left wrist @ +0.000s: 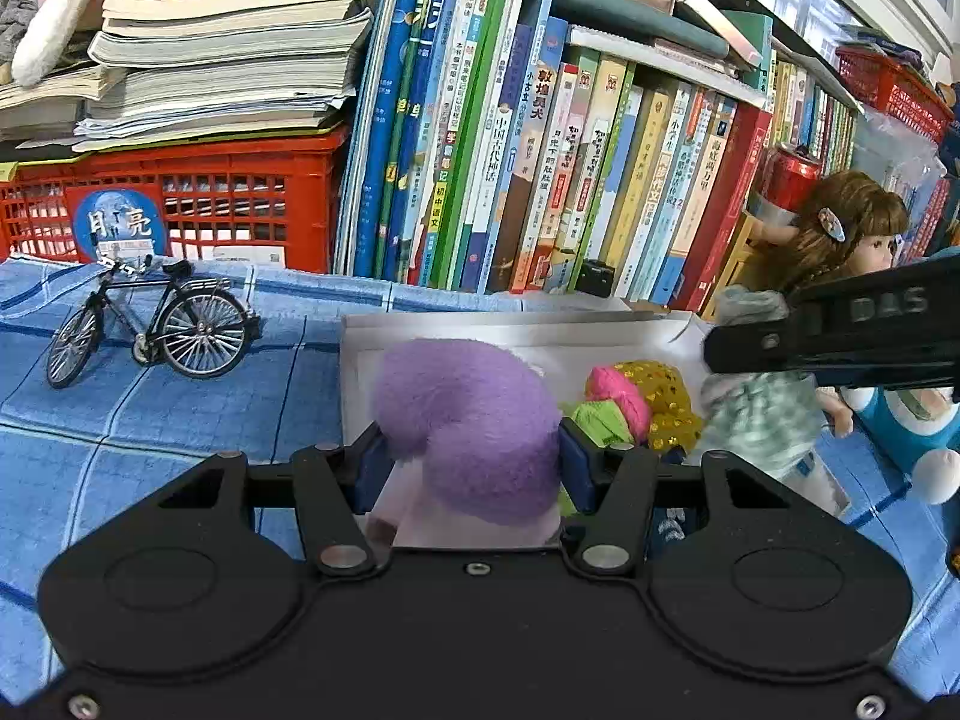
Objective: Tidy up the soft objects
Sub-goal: 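Carry the lilac plush with the left gripper while the right gripper carries the plaid cloth to the tray, then open the left gripper over the tray while the right gripper releases the plaid cloth inside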
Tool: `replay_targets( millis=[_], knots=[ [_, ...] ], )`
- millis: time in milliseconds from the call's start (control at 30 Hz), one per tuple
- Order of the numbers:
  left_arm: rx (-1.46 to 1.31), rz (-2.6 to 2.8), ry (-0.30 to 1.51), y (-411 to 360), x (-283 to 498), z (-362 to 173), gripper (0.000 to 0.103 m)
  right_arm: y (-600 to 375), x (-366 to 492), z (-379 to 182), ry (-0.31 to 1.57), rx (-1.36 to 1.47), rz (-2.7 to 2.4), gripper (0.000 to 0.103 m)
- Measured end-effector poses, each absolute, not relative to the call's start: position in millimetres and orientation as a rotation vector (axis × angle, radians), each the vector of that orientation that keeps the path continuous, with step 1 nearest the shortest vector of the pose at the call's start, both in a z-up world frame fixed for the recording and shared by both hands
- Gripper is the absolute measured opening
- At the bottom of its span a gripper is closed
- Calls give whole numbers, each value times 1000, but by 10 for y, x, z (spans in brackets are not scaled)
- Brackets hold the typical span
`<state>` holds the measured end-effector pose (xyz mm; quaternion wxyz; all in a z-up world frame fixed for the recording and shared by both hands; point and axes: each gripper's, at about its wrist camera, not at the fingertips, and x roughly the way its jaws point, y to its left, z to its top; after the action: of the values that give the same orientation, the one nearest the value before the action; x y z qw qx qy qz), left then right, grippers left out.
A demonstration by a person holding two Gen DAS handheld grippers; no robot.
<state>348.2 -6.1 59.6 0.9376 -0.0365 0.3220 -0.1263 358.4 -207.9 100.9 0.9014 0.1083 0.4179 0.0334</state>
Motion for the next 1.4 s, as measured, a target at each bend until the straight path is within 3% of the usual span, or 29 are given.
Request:
replay_targets(
  millis=[433, 600, 767, 1400],
  knots=[
    [-32, -286, 657, -169, 3592, 444, 56, -2085, 3776, 668, 925, 334, 16, 46],
    [-31, -279, 655, -171, 3596, 430, 60, -2125, 3770, 650, 918, 359, 9, 63],
    [-41, -270, 645, -139, 3543, 479, 80, -2185, 3710, 717, 881, 389, 14, 81],
    [-71, -276, 566, -31, 2773, 1067, 93, -2180, 3002, 1367, 731, 233, 74, 97]
  ],
)
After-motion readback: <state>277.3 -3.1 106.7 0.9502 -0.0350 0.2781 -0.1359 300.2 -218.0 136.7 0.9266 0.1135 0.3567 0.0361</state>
